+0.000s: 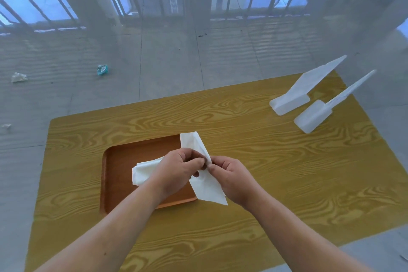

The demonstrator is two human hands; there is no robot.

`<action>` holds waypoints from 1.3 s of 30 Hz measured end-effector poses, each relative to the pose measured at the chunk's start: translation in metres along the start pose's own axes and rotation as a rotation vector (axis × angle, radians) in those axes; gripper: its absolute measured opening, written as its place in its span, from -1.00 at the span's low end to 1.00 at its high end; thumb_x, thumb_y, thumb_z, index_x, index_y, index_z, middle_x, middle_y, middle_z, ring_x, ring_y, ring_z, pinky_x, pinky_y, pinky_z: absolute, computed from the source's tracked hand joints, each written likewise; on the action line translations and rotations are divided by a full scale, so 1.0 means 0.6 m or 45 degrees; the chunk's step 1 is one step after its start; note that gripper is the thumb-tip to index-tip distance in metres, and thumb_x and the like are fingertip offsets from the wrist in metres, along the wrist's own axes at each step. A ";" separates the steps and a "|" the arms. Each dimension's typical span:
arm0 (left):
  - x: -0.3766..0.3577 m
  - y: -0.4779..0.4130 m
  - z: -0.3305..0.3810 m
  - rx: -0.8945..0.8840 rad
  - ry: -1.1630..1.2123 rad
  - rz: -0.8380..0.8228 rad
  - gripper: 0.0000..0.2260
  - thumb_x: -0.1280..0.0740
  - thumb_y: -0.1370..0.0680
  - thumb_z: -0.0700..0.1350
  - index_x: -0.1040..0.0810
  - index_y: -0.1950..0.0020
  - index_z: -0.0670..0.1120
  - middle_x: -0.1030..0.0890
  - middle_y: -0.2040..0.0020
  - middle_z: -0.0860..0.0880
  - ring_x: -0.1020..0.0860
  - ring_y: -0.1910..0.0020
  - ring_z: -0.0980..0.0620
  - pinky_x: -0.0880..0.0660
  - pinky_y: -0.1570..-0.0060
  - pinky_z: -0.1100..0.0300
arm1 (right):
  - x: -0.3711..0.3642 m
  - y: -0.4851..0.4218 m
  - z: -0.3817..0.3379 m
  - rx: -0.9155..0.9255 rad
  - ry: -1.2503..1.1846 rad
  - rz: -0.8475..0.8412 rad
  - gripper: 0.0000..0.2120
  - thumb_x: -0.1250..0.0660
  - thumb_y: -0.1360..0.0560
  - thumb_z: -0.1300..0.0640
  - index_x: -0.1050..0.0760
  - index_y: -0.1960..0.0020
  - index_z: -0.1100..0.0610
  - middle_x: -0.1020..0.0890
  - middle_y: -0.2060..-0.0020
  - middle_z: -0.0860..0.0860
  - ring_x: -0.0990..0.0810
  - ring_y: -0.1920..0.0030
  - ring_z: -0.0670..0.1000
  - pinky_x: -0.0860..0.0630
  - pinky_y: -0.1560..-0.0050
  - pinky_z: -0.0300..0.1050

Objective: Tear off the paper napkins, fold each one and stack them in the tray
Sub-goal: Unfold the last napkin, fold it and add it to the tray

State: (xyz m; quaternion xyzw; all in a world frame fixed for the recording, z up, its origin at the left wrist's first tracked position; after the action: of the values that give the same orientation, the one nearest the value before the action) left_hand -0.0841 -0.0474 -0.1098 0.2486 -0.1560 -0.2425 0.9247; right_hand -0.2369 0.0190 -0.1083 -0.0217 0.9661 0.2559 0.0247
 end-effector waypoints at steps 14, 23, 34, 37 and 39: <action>-0.051 -0.019 0.005 -0.019 0.009 0.034 -0.91 -0.48 -0.46 0.02 -0.68 0.25 0.08 -0.70 0.30 0.06 -0.63 0.26 0.13 -0.54 0.15 0.14 | 0.036 0.000 0.035 0.024 -0.048 0.043 -0.67 -0.28 -0.64 -0.07 -0.71 -0.04 0.13 -0.74 0.02 0.30 -0.62 0.10 0.12 -0.51 0.05 0.11; -0.030 -0.006 0.012 0.110 0.604 -0.078 -0.75 -0.31 -0.44 -0.10 -0.69 -0.02 -0.11 -0.69 0.09 -0.12 -0.60 0.13 -0.06 -0.50 0.00 -0.02 | 0.083 0.002 0.031 -0.132 -0.351 0.246 -0.74 -0.33 -0.62 -0.02 -0.74 -0.07 0.08 -0.78 0.01 0.17 -0.73 0.05 0.14 -0.66 0.00 0.14; -0.008 0.006 -0.015 0.381 0.837 -0.248 -0.60 -0.44 -0.57 0.03 -0.64 -0.37 -0.09 -0.70 -0.25 -0.29 -0.67 -0.22 -0.39 -0.57 -0.19 -0.45 | 0.115 -0.001 0.029 -0.327 -0.815 0.254 -0.70 -0.32 -0.68 -0.01 -0.69 -0.29 0.09 -0.76 -0.21 0.16 -0.74 -0.19 0.26 -0.69 -0.10 0.32; -0.002 0.004 -0.017 0.330 0.579 0.020 -0.87 -0.44 -0.62 -0.18 -0.73 -0.14 -0.10 -0.76 -0.11 -0.26 -0.78 0.04 -0.24 -0.71 0.19 -0.20 | 0.121 -0.004 0.033 -0.363 -0.790 0.295 -0.69 -0.31 -0.68 -0.04 -0.70 -0.28 0.07 -0.76 -0.21 0.14 -0.74 -0.20 0.26 -0.64 -0.22 0.39; 0.004 0.003 -0.017 0.280 0.443 0.130 -0.84 -0.40 -0.65 -0.17 -0.79 0.00 -0.02 -0.80 -0.06 -0.16 -0.78 0.06 -0.13 -0.69 0.18 -0.03 | 0.121 -0.005 0.034 -0.364 -0.768 0.279 -0.70 -0.30 -0.69 0.00 -0.68 -0.29 0.11 -0.76 -0.20 0.16 -0.75 -0.17 0.26 -0.67 -0.16 0.35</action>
State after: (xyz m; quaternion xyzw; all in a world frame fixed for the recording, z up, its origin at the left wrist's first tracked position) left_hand -0.0774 -0.0432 -0.1170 0.3779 -0.0319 -0.1302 0.9161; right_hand -0.3082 0.0245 -0.1317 0.1555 0.8664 0.3847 0.2780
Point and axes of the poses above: each hand's wrist, its own y-axis away from the middle knuckle, its own x-axis out of the back of the hand, z = x × y, the point moved 5 cm from there along -y, towards the middle knuckle
